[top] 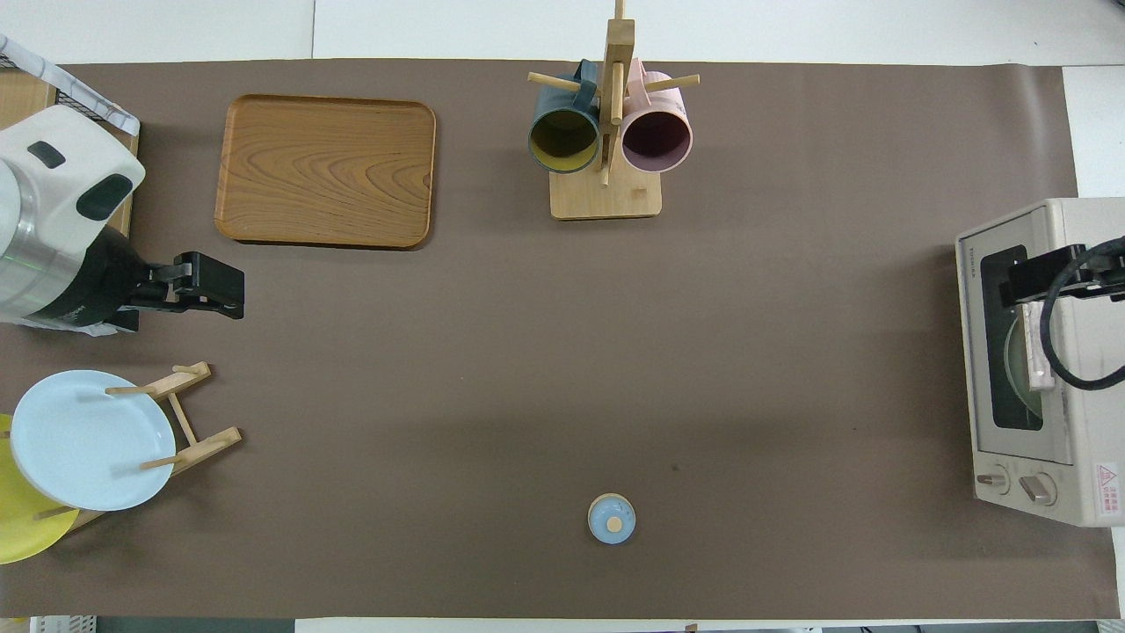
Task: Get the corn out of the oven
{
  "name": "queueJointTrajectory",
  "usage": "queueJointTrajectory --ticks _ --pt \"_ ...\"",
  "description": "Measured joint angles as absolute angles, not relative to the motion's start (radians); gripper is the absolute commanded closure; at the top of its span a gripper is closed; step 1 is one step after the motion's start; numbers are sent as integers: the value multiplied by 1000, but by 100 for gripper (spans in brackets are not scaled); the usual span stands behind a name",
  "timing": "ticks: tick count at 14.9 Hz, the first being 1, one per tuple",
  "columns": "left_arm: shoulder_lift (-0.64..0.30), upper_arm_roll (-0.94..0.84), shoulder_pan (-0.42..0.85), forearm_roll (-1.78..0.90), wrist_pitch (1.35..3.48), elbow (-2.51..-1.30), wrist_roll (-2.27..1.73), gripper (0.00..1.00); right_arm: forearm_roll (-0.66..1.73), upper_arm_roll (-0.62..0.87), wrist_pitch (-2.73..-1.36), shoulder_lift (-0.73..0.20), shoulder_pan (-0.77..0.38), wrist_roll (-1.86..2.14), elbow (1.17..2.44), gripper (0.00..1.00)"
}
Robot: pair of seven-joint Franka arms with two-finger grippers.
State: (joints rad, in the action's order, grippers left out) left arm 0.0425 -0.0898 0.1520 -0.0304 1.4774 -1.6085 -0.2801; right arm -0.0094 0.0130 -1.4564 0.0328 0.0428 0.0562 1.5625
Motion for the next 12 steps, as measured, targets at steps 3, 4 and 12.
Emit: queueJointTrajectory --ticks 3,4,12 --pt "42 -90 152 -30 1477 -1609 -280 0 -9 13 -1456 33 43 56 1563 0" --pt "42 -90 152 -30 1477 -1609 -280 0 -9 13 -1456 33 43 56 1563 0" --pt "42 -90 152 -30 1477 -1609 -280 0 -9 12 -1455 33 46 58 1583 100"
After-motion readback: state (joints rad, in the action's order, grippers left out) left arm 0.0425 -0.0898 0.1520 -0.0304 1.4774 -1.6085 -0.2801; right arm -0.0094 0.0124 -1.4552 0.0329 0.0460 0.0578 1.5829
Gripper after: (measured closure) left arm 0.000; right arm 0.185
